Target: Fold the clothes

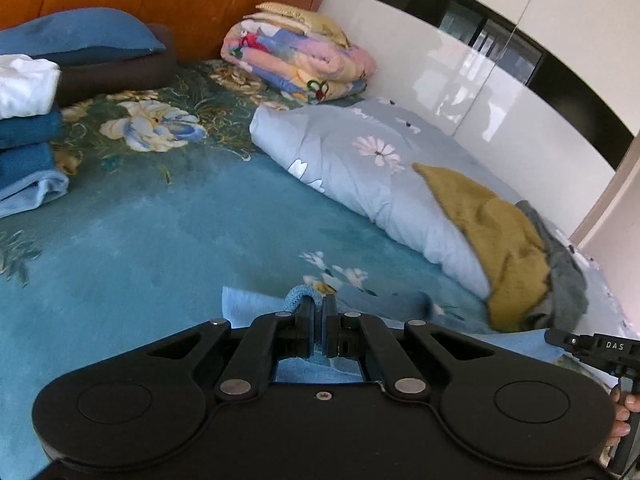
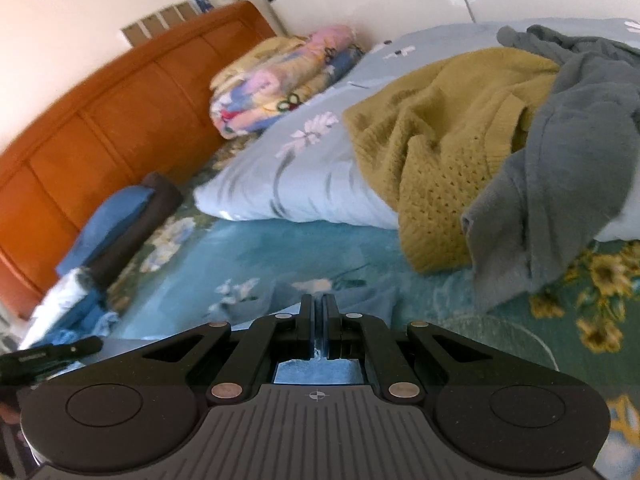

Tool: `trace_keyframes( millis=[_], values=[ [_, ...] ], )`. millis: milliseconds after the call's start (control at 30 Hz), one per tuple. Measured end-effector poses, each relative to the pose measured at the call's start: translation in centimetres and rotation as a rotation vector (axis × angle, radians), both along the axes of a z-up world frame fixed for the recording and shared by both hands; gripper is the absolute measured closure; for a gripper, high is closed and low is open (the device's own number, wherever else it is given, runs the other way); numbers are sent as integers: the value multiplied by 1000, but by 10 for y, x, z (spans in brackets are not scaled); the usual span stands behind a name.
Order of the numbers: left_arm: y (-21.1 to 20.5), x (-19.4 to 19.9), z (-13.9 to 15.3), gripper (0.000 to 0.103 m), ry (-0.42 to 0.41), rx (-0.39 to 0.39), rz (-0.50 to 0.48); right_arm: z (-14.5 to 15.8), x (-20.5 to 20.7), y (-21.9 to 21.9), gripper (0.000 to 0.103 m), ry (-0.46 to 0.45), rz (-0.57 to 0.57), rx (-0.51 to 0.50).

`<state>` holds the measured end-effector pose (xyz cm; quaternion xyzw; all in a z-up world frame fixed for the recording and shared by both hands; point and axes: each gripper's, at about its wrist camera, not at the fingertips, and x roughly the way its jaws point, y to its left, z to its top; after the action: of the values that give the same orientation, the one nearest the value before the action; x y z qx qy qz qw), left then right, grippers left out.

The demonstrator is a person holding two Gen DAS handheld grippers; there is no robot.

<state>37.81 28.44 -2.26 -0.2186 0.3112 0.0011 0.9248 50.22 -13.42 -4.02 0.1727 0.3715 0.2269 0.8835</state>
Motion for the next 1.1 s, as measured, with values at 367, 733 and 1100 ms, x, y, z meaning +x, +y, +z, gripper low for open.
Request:
trace_keyframes(
  millis=[367, 733, 1100],
  values=[
    [11, 74, -41, 99, 85, 25, 15, -52, 47, 14, 100, 118, -47, -23],
    [27, 72, -27, 51, 10, -114, 91, -36, 45, 7, 83, 35, -69, -14],
    [24, 32, -24, 50, 61, -42, 99, -41, 9, 2, 78, 59, 5, -55]
  ],
)
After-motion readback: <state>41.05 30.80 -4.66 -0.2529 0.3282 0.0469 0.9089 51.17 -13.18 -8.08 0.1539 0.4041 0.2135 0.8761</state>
